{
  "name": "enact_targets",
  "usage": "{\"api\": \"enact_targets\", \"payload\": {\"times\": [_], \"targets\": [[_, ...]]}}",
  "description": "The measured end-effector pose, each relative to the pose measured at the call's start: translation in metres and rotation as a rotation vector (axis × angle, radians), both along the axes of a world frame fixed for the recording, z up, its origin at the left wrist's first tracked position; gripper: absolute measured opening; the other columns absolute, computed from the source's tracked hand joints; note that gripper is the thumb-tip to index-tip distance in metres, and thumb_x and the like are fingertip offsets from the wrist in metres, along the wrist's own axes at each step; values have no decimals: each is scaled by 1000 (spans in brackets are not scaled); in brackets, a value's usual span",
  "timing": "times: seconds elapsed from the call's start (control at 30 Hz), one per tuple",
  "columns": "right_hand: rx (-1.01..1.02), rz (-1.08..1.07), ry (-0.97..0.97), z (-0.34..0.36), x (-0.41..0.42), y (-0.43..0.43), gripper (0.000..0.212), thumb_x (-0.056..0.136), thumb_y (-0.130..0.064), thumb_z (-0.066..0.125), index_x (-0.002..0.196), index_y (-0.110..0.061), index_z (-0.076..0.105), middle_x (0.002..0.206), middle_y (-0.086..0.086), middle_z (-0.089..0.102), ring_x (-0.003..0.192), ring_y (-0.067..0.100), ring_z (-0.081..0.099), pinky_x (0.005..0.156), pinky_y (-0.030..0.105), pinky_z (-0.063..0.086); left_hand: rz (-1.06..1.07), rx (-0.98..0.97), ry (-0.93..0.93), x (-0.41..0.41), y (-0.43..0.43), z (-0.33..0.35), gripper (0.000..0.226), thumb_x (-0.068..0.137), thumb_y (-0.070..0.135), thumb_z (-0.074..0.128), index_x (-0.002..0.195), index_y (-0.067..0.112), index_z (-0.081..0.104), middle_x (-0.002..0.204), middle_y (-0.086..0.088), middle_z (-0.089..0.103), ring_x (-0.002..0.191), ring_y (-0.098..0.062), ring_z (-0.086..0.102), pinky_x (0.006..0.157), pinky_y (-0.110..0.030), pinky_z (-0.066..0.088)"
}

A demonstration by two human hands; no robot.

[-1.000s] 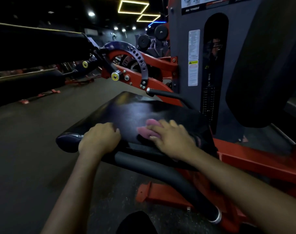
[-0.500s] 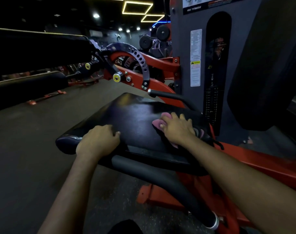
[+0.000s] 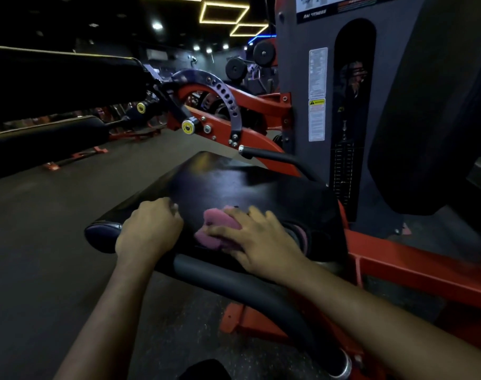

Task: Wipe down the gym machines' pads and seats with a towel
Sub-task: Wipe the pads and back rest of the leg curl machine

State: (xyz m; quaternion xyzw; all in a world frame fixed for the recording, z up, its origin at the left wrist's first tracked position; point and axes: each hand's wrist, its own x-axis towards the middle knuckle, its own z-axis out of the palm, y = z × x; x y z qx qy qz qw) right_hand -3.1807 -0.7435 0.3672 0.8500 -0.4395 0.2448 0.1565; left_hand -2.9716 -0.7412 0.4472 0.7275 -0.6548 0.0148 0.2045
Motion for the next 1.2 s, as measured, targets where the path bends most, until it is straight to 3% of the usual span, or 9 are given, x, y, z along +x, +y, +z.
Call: {"api": "enact_targets", "payload": {"times": [0.17,0.3,0.47,0.57,0.7,0.9,0.97,1.1,1.2], "targets": [[72,-325,-122,-22,-74,8,43,92,-54,45,133,-49,54,130,-3,57,98,29,56,75,41,47,-64,83,17,-14,-5,8,25,100,40,45,92,21,59,95,-11,65,89,-34,64,88,-47,54],[323,-647,-254,-11,-102,-4,45,100,-54,42,145,-49,38,142,0,44,124,33,46,96,49,43,-269,46,-27,-51,-30,16,32,99,47,48,90,18,61,89,-9,67,83,-32,65,82,-45,55],[349,-606,-183,-18,-82,24,57,101,-52,36,154,-54,13,161,-2,23,130,30,39,100,51,39,-460,140,-144,-68,-71,21,22,101,43,50,96,25,61,93,-3,68,83,-22,63,82,-44,55],[292,-674,-208,-19,-88,11,52,102,-51,36,152,-55,21,151,-3,35,121,28,43,93,47,43,-505,215,-211,-73,-88,12,21,101,40,49,85,28,55,93,-4,63,82,-22,60,79,-41,52],[396,-777,-213,-8,-91,-40,49,103,-45,39,150,-51,31,146,3,38,123,33,42,95,50,42,-561,190,-198,-72,-102,4,26,101,36,51,75,32,46,87,4,58,82,-20,57,80,-42,51],[567,-982,-278,8,-114,-137,52,89,-31,68,135,-40,47,142,7,38,125,37,41,99,54,41,-658,150,-164,-64,-111,-3,24,100,32,52,78,36,45,86,13,49,86,-15,53,77,-34,42],[585,-1040,-293,12,-122,-171,51,90,-27,66,137,-33,48,144,11,38,127,40,40,100,56,41,-678,153,-168,-63,-115,-5,19,101,31,52,82,34,48,88,13,50,86,-14,52,77,-32,40],[571,-1056,-263,21,-122,-224,41,101,-28,45,142,-24,50,149,16,39,132,44,38,102,58,38,-662,171,-209,-63,-121,-6,20,101,31,51,82,29,47,88,11,49,89,-17,52,78,-32,39],[498,-923,-230,30,-94,-241,40,98,-30,49,137,-27,56,144,13,48,127,42,45,102,55,39,-637,175,-234,-65,-120,-3,18,102,31,49,84,28,47,94,6,51,92,-19,52,80,-33,41]]}}
